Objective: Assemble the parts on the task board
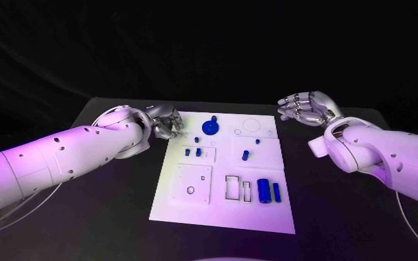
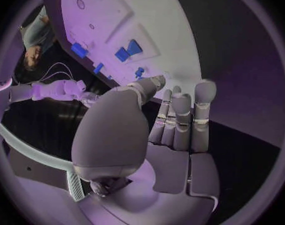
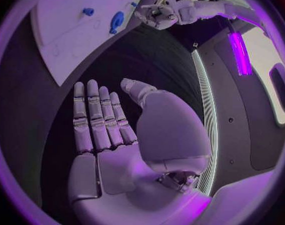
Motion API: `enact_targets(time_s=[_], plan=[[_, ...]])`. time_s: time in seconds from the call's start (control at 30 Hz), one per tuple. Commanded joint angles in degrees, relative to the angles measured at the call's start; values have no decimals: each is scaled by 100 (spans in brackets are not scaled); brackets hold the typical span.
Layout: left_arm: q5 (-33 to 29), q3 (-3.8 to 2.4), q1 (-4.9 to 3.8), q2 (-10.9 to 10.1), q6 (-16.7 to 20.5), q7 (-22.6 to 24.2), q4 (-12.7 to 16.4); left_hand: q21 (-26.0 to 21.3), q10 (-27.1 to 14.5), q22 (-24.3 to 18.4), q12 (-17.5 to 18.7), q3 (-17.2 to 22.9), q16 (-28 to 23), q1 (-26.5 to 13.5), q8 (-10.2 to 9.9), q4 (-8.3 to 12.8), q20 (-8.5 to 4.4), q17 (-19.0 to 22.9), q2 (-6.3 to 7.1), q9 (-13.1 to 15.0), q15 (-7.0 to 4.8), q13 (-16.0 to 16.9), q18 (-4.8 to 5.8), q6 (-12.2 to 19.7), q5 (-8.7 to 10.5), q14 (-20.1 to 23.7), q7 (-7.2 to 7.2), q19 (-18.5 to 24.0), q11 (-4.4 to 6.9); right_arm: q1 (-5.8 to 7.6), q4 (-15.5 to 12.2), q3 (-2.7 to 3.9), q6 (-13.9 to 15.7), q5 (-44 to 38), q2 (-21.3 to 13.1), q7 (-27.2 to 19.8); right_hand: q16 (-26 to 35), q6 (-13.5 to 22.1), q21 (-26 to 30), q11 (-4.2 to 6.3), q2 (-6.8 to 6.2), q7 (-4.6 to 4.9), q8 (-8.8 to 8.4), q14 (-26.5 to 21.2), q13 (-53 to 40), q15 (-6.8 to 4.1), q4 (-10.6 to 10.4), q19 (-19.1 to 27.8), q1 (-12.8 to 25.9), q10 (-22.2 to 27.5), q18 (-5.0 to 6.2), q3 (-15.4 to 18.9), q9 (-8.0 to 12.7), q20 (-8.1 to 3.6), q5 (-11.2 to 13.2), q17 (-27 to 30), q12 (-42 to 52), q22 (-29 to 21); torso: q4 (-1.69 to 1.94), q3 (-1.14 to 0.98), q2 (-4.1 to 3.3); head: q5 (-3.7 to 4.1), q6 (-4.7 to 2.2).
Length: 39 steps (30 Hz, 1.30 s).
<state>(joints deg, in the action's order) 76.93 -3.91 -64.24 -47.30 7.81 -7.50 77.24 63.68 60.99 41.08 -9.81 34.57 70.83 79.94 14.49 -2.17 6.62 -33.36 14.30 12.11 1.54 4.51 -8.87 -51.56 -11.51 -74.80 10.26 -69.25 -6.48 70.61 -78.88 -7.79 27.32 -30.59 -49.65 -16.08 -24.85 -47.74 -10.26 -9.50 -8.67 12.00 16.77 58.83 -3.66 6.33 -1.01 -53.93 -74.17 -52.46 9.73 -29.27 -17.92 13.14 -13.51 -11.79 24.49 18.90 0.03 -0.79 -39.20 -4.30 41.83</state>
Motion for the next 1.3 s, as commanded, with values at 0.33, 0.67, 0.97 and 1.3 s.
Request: enact_targets(time_s=[0.33, 0.67, 0.97, 1.3], plan=[[-5729, -18, -11, -547, 1125, 2322, 568, -910, 572, -1045, -682, -274, -645, -500, 147, -281, -57, 945, -20, 63, -91, 315, -177, -302, -69, 738, -136, 727, 164, -2, -231, 3, -1374, -4060, 86, 1480, -1674, -802, -2272, 534, 22, -326, -60, 2296, -55, -703, 526, -1172, -49, -1454, 42, -35, 102, -814, 66, -1316, -657, 1641, -11, 4, -22, 389, -23], [-7483, -11, 31, -786, 783, 3171, 1069, -1151, 875, -1200, -1099, -383, -658, -479, 297, -251, -138, 972, -125, 172, -204, 542, -180, -531, -55, 817, -259, 716, 323, -4, -351, 6, -1361, -5867, 288, 2359, -4054, -671, -3791, 412, -107, -215, -375, 2655, -31, -599, 404, -1641, 283, -1303, -107, -248, 164, -715, 361, -3911, -1309, 3039, 14, 16, -19, 508, 7], [-7690, -10, 66, -818, 698, 3310, 1296, -1225, 783, -1254, -802, -372, -644, -504, 220, -238, -140, 966, -90, 187, -169, 432, -165, -482, -36, 809, -199, 652, 258, -46, -389, 5, -1304, -6295, 501, 2546, -4793, -637, -4589, 366, -197, -181, -487, 2660, -44, -551, 365, -1883, 308, -1318, -225, -329, 150, -669, 361, -4746, -1473, 3823, 14, 16, -15, 524, 39], [-7679, -10, 71, -830, 731, 3316, 1337, -1253, 756, -1272, -721, -372, -641, -497, 183, -219, -126, 963, -79, 188, -150, 408, -163, -442, -39, 822, -173, 640, 234, -96, -389, 5, -1330, -6413, 635, 2538, -5057, -711, -4926, 390, -164, -205, -477, 2682, -69, -560, 373, -1993, 247, -1410, -272, -407, 114, -664, 332, -5059, -1482, 4154, 11, 14, -10, 501, 61]])
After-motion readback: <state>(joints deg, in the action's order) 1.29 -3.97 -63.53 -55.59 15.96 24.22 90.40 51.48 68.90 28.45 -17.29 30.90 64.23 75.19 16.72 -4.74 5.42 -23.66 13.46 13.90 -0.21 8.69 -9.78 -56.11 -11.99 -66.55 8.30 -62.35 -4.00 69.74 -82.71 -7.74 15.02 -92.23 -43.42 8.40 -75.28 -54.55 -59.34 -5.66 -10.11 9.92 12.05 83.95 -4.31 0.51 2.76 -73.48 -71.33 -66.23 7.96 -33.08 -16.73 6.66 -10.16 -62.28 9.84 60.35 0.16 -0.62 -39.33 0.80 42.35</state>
